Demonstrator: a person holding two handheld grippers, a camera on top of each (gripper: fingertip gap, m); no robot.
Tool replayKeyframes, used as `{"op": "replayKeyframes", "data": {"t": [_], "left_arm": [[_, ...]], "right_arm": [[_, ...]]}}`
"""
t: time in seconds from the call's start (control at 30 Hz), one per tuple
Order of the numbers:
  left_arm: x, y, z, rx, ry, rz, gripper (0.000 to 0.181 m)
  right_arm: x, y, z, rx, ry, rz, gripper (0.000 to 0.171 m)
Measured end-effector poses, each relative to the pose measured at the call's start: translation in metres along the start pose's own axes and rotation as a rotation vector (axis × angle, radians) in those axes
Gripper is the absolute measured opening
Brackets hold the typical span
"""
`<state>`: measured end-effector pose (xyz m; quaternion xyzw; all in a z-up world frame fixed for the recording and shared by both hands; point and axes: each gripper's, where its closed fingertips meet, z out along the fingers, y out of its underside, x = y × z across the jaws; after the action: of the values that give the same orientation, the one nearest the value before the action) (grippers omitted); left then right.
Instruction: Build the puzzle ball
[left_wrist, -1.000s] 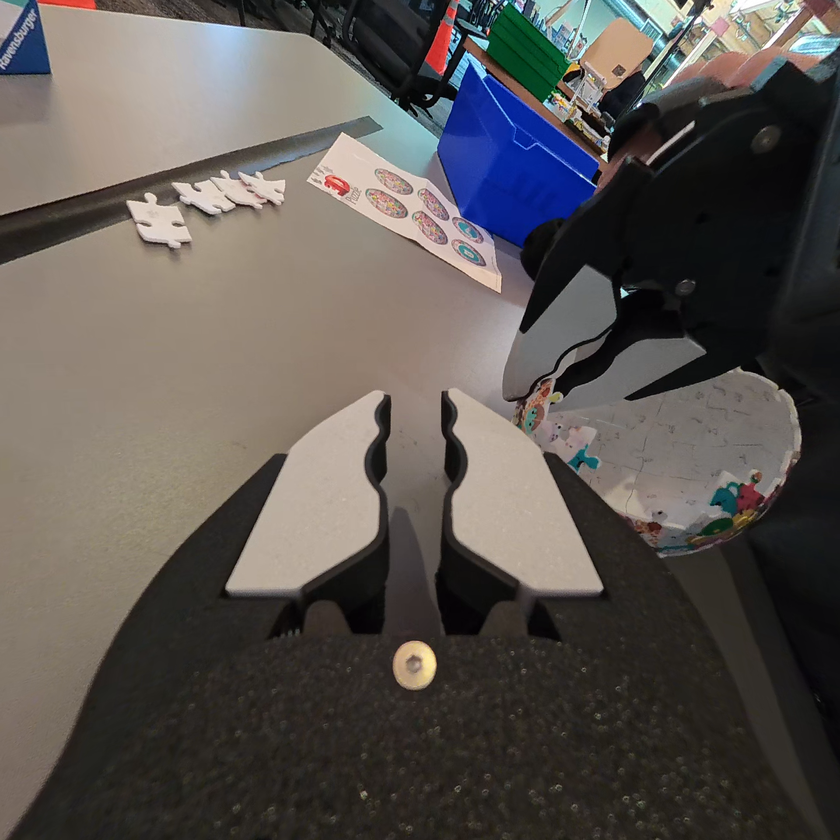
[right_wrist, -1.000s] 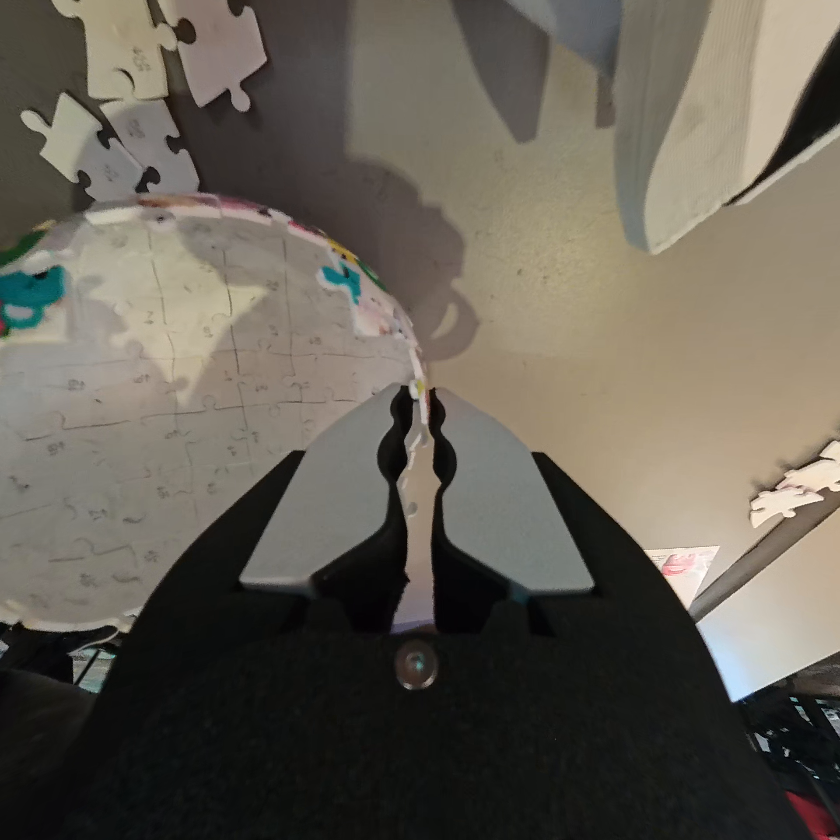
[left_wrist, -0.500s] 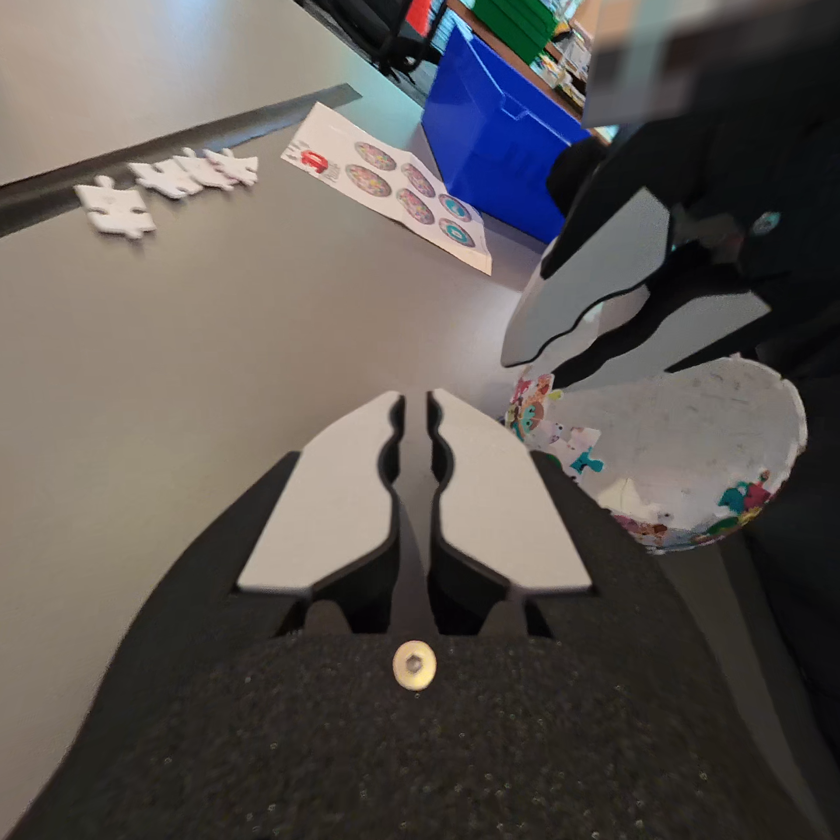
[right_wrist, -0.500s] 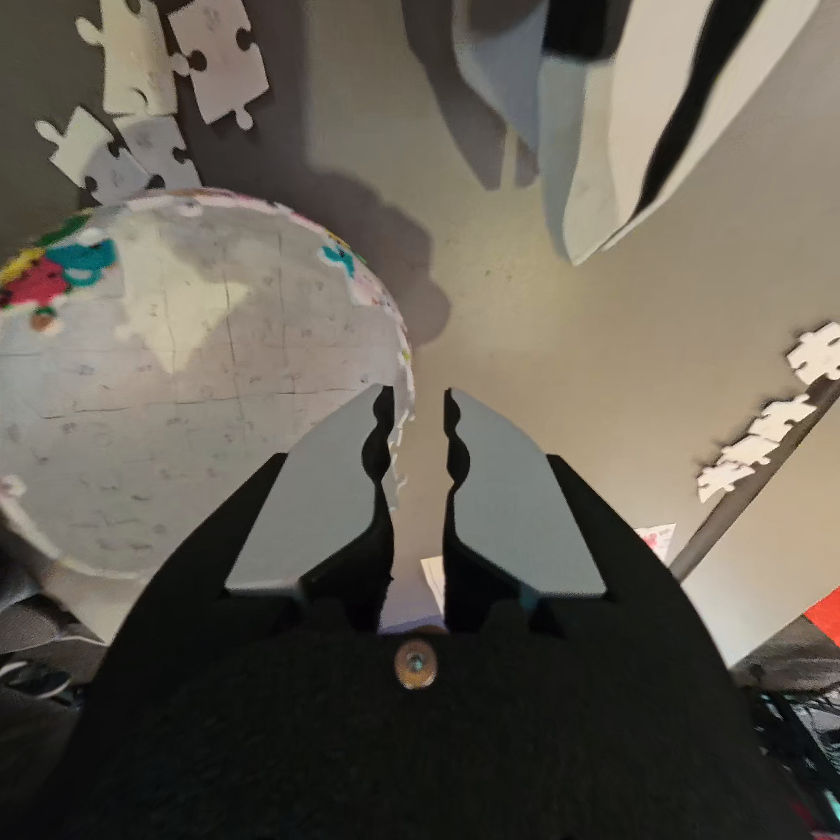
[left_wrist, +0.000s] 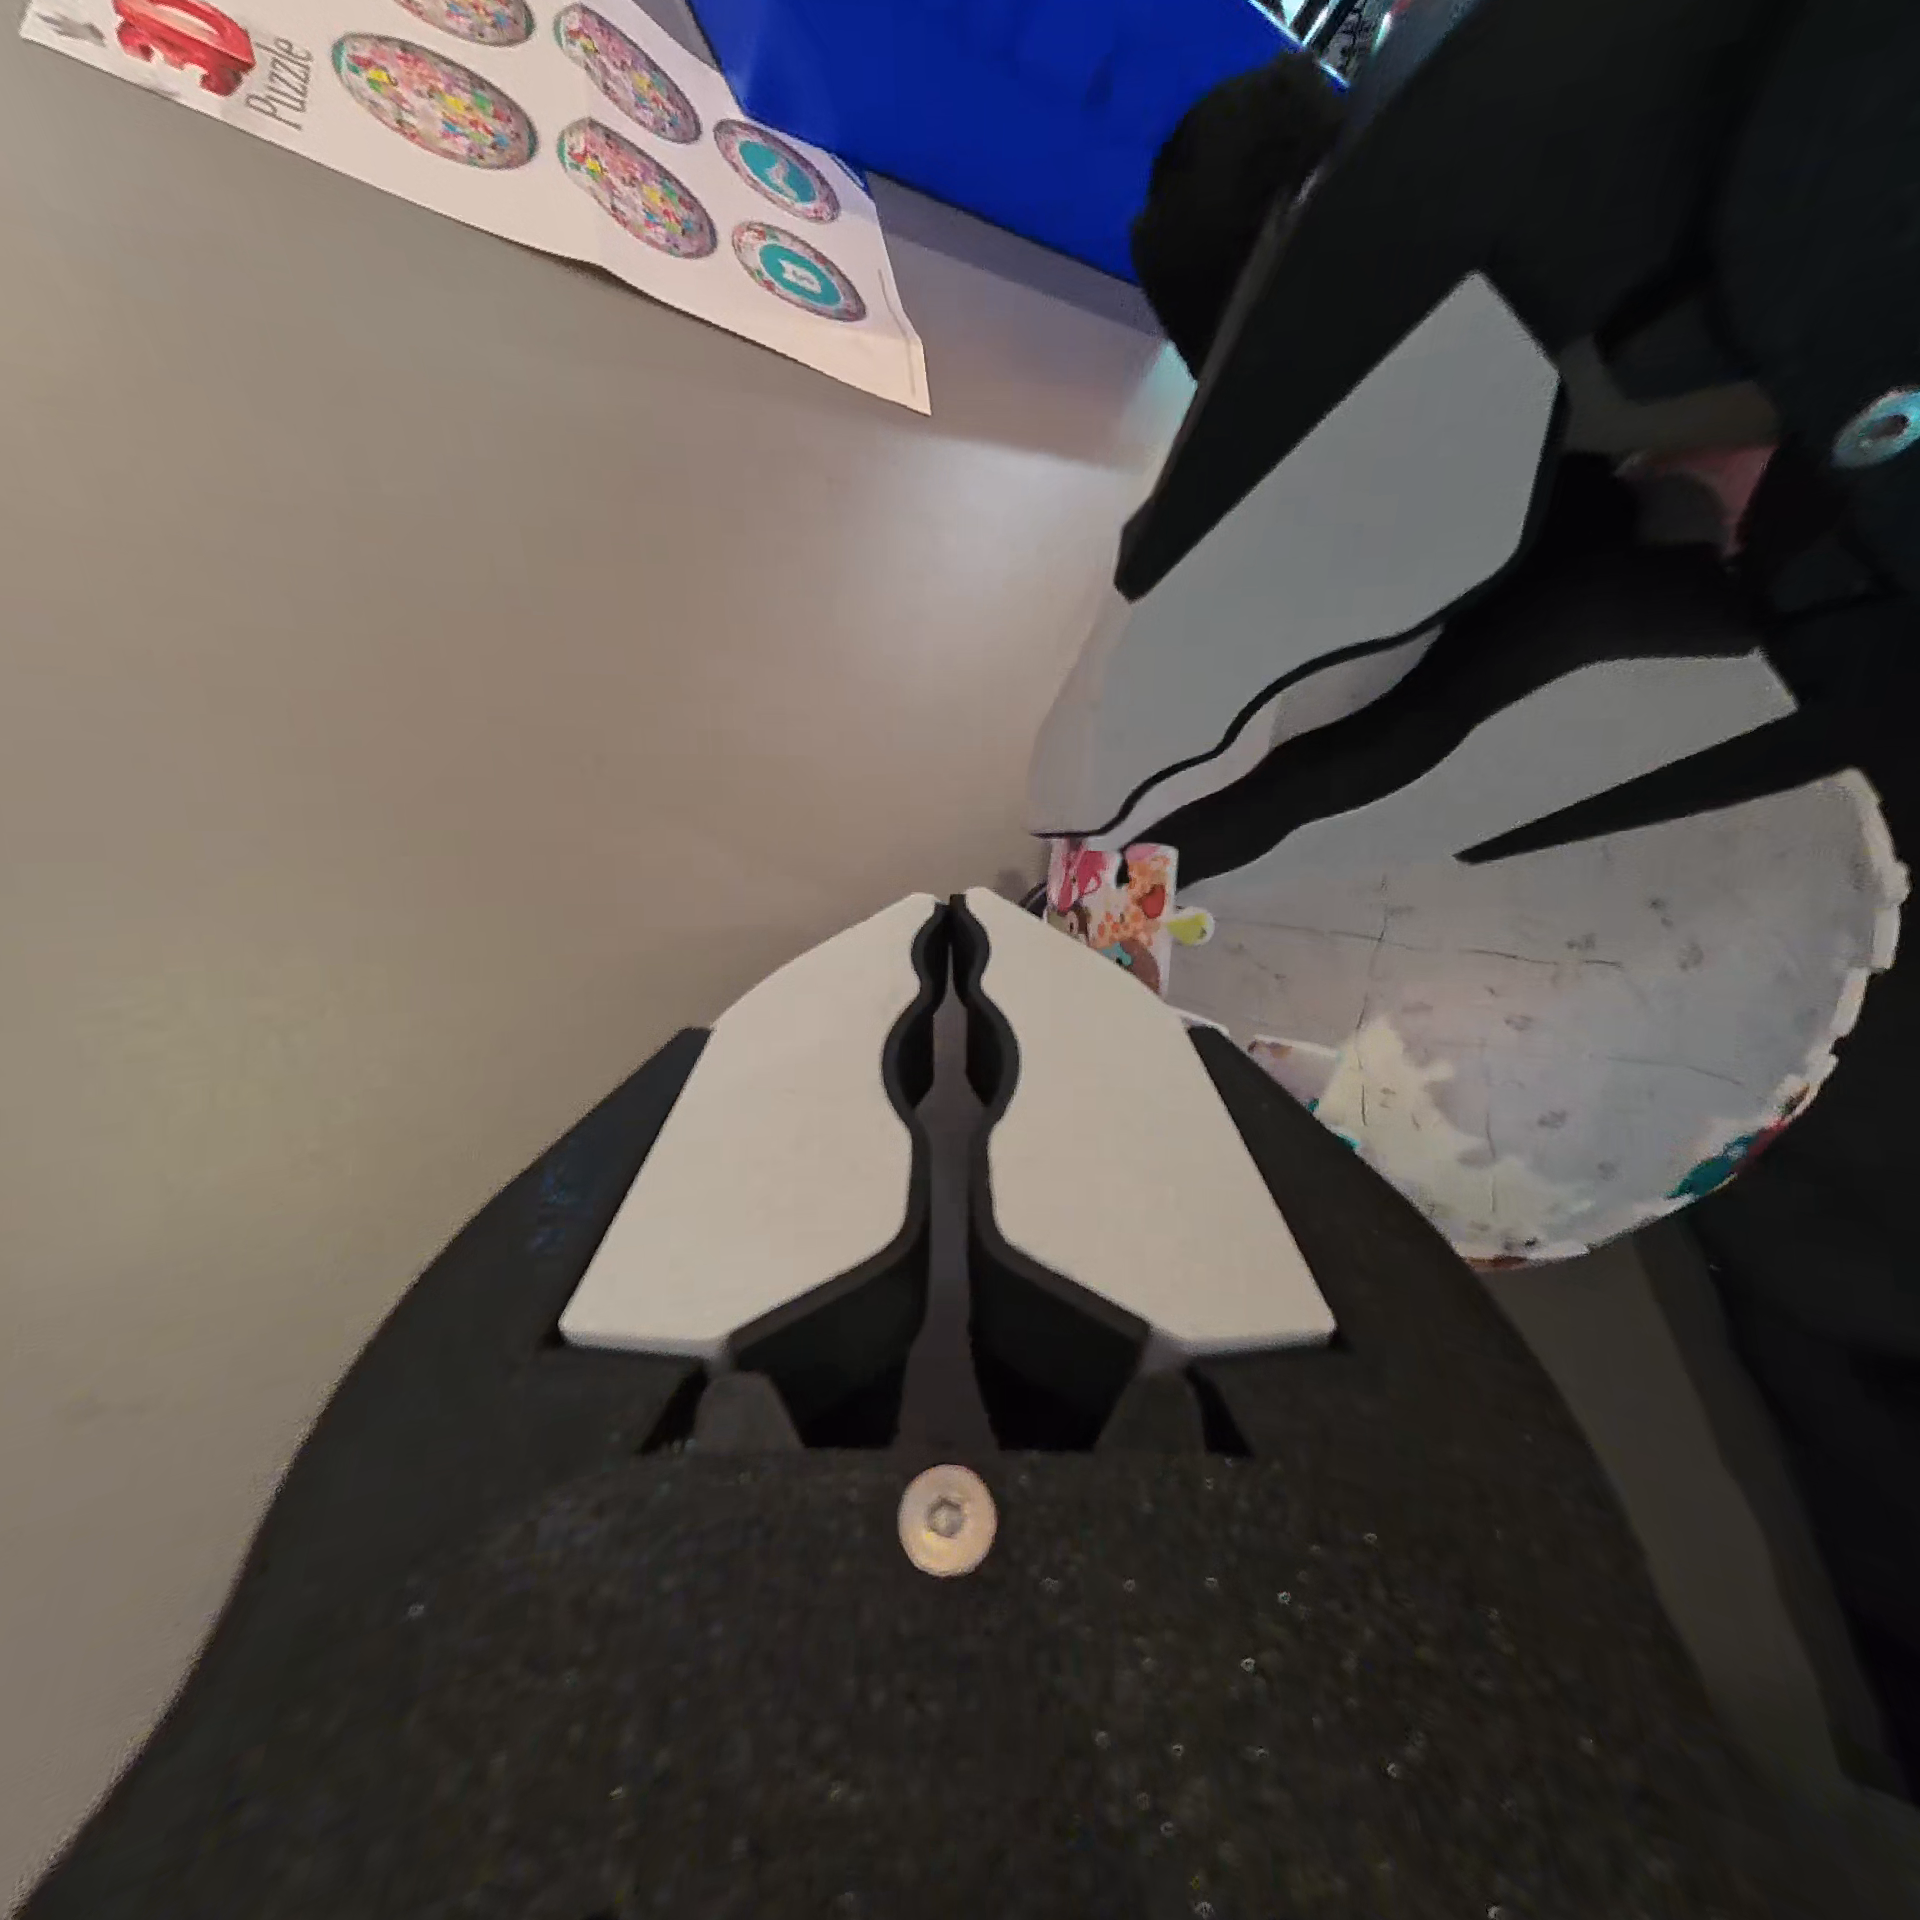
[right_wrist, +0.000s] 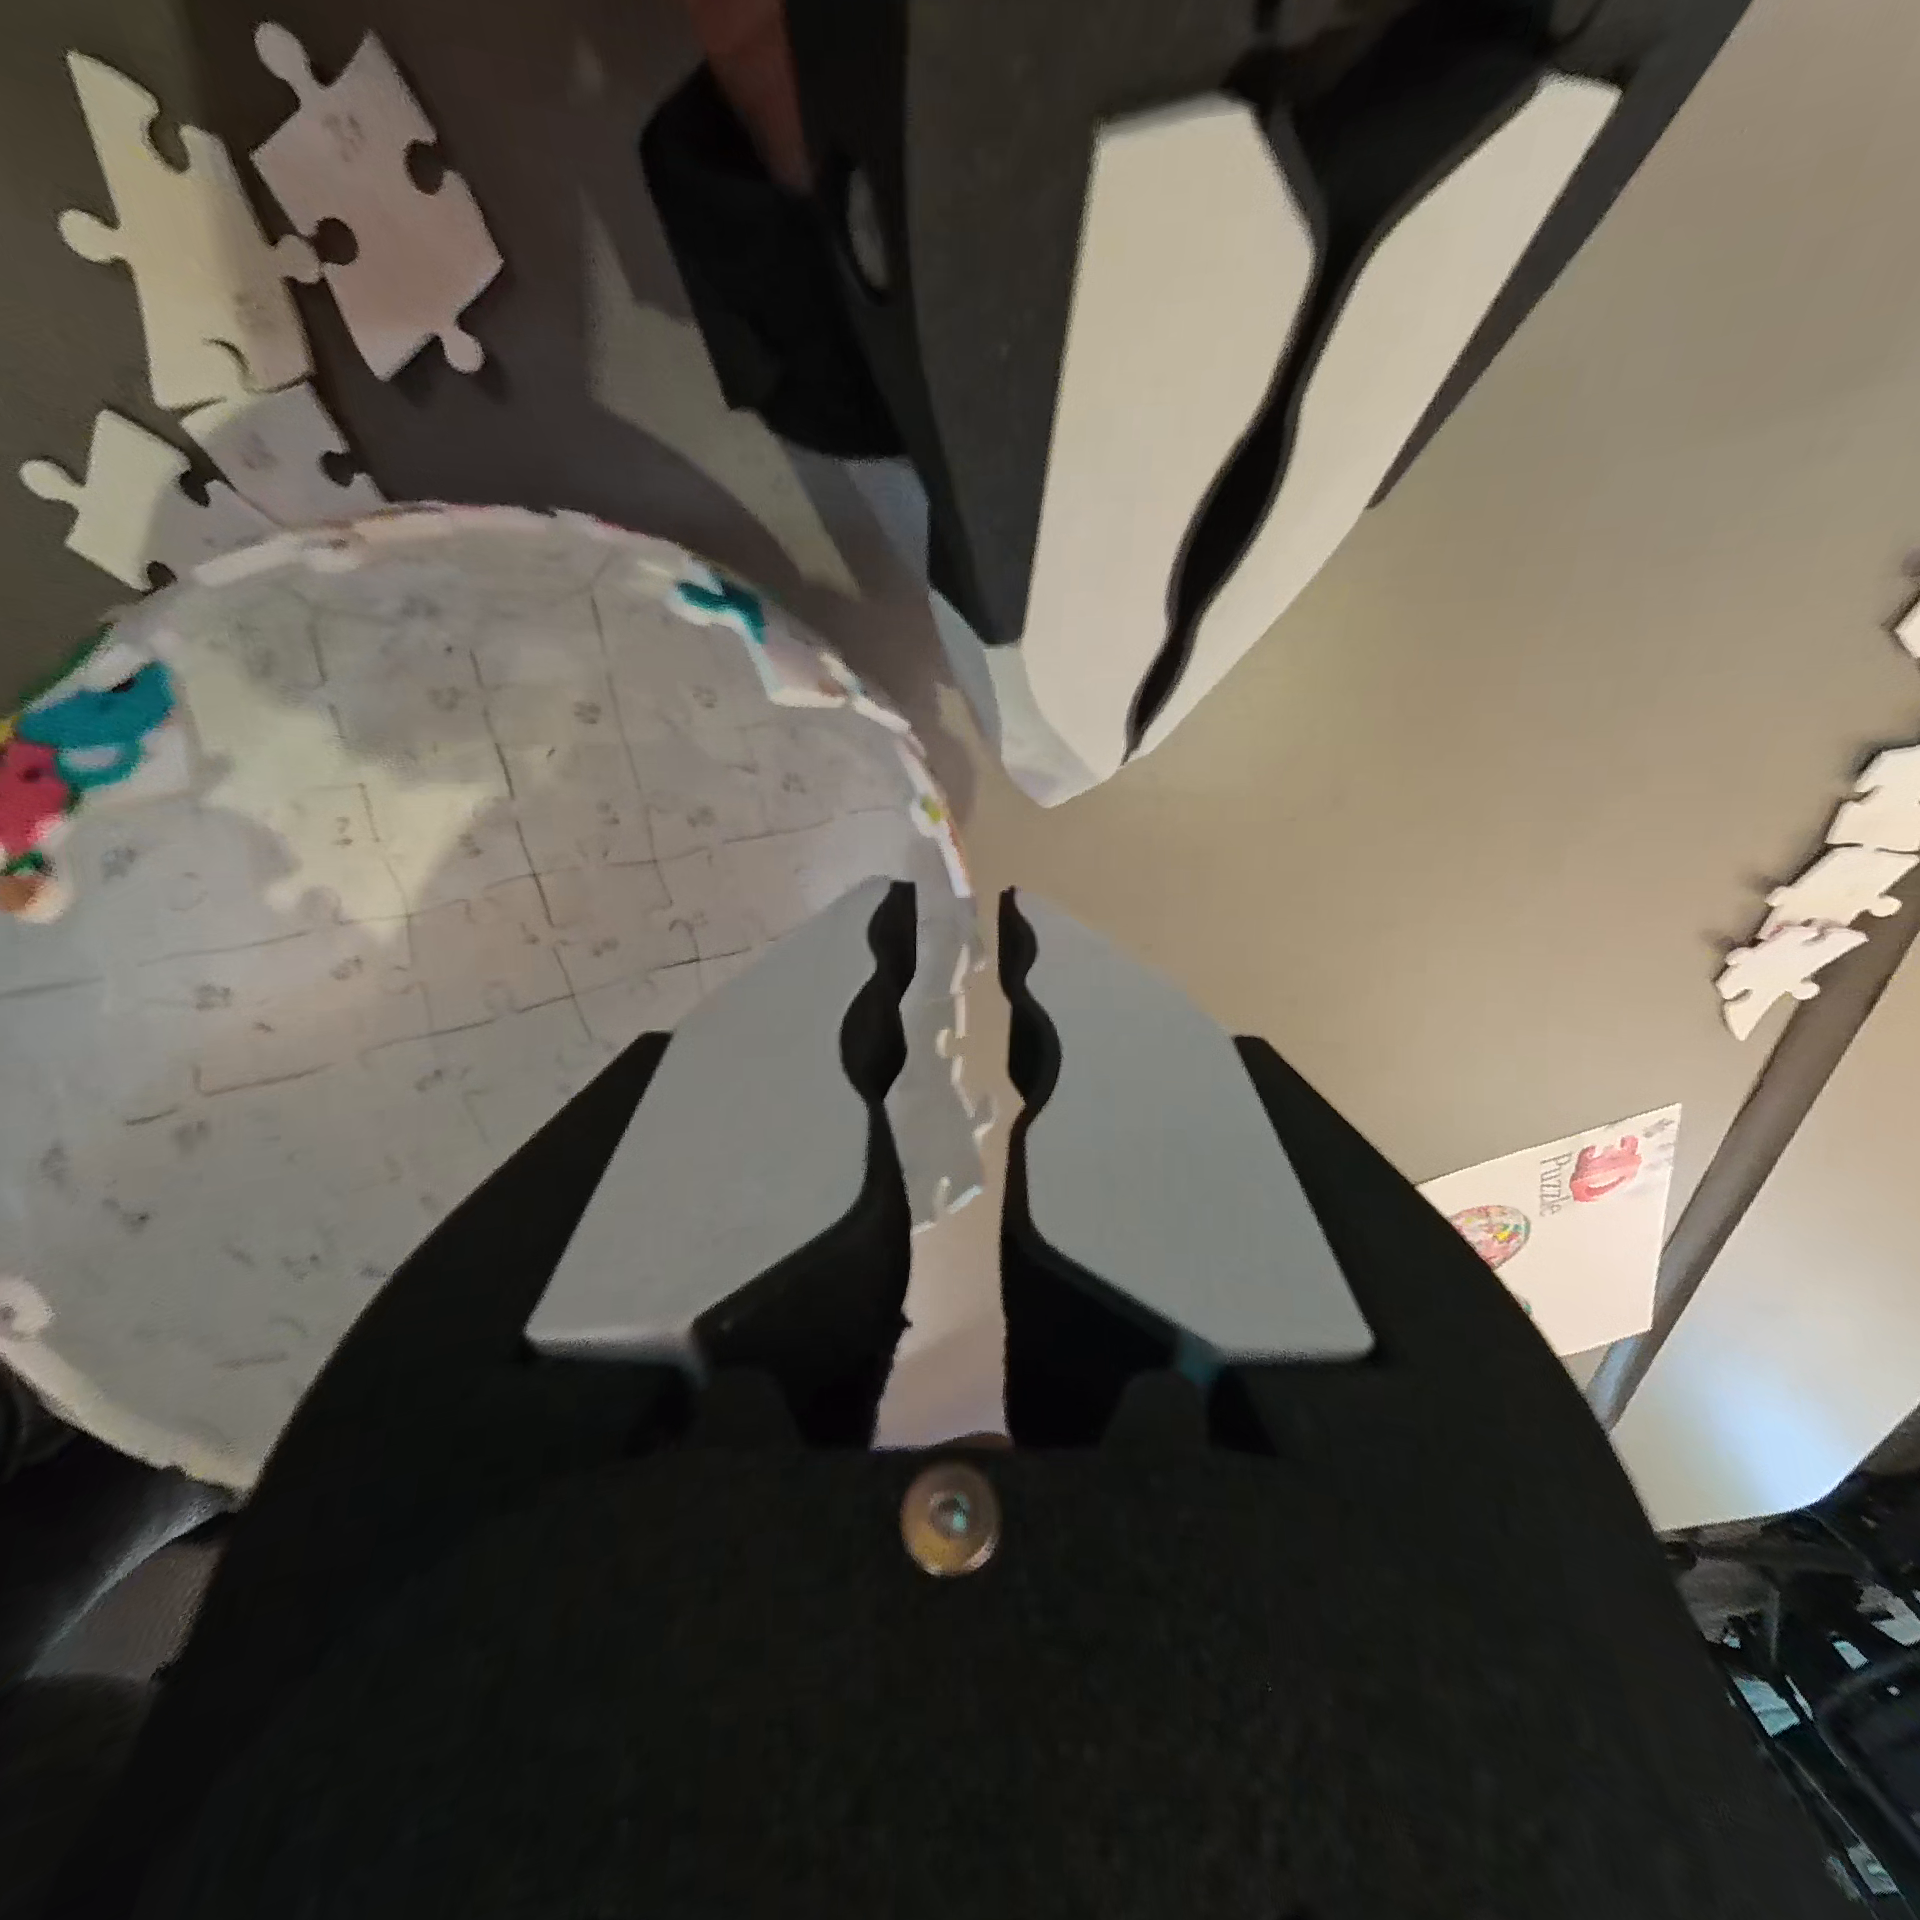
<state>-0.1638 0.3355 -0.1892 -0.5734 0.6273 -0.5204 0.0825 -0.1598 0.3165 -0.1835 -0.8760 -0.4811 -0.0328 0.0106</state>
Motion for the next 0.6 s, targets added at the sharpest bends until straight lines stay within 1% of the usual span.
{"op": "replayKeyframes", "data": {"t": [0.2, 0.37, 0.6], "left_arm": [[0.0, 0.008, 0.007, -0.061, -0.024, 0.02, 0.0], [0.0, 0.008, 0.007, -0.064, -0.017, 0.017, 0.0], [0.0, 0.012, 0.01, -0.094, -0.02, 0.016, 0.0]], "right_arm": [[-0.001, -0.001, 0.005, 0.0, 0.015, -0.004, 0.016], [-0.001, -0.003, 0.007, 0.008, 0.013, 0.002, 0.009], [0.0, -0.002, 0.007, 0.007, 0.033, -0.02, 0.008]]}}
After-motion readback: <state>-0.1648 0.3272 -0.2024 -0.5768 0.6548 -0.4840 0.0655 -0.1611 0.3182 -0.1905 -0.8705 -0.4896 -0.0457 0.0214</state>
